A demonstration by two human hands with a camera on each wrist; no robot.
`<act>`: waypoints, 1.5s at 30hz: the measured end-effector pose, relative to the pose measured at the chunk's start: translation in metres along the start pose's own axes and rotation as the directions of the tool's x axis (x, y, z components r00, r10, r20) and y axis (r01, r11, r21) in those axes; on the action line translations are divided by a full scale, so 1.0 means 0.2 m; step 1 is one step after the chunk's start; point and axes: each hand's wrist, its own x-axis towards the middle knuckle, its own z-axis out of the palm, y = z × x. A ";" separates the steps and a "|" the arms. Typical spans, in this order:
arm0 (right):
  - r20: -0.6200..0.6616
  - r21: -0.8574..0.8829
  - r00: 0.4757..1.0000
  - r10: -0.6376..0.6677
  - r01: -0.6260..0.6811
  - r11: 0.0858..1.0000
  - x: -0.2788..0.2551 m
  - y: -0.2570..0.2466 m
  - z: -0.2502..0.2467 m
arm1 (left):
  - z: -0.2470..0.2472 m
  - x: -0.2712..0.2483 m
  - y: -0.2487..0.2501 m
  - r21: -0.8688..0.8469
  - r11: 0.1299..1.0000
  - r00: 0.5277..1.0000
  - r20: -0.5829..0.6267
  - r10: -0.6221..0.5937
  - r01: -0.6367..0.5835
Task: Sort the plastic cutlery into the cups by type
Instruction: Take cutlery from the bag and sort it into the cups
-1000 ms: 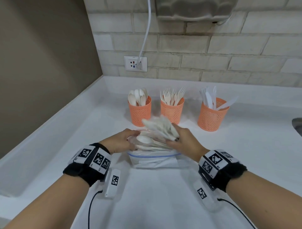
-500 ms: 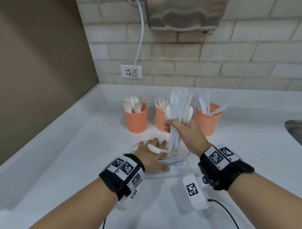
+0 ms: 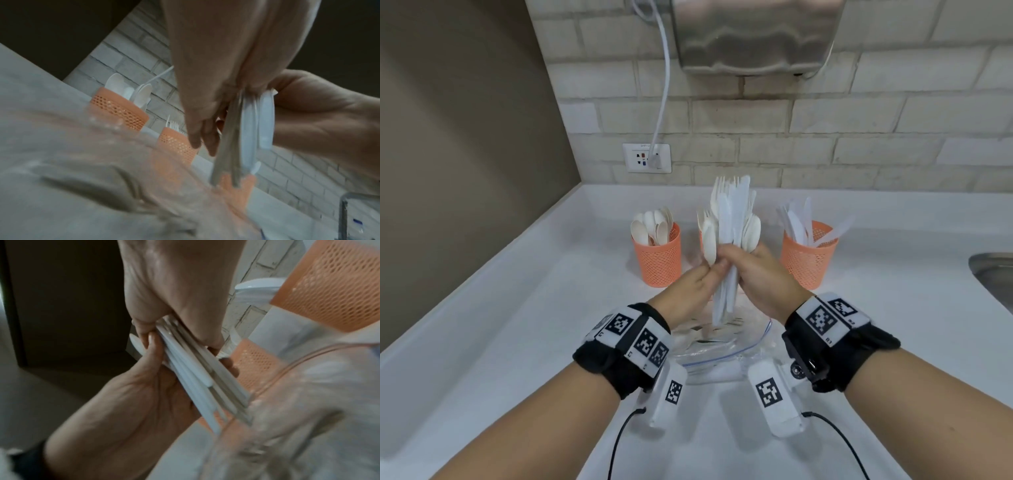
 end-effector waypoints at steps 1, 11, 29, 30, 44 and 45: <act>0.021 0.030 1.000 0.010 -0.011 0.999 0.01 -0.03 0.01 | 0.00 0.00 0.03 -0.067 0.997 0.999 -0.020 0.025 -0.026; 0.214 -0.347 0.943 0.255 -0.170 0.922 0.04 -0.08 0.04 | -0.03 -0.01 0.03 -0.593 0.799 0.991 -0.004 -0.131 0.104; -0.225 -0.407 0.971 -0.081 -0.019 0.913 0.07 -0.04 0.03 | -0.04 0.00 0.04 -0.659 0.752 0.987 -0.098 -0.129 0.032; -0.228 -0.415 0.970 -0.090 -0.013 0.910 0.07 -0.04 0.04 | -0.03 0.01 0.04 -0.672 0.740 0.988 -0.095 -0.123 0.028; -0.198 -0.205 0.979 0.055 -0.096 0.974 0.09 -0.01 0.11 | -0.03 0.02 0.00 -0.636 0.771 0.952 -0.260 -0.162 -0.042; -0.221 -0.196 0.974 0.058 -0.102 0.975 0.09 0.00 0.12 | -0.03 0.02 0.00 -0.617 0.785 0.949 -0.276 -0.152 -0.054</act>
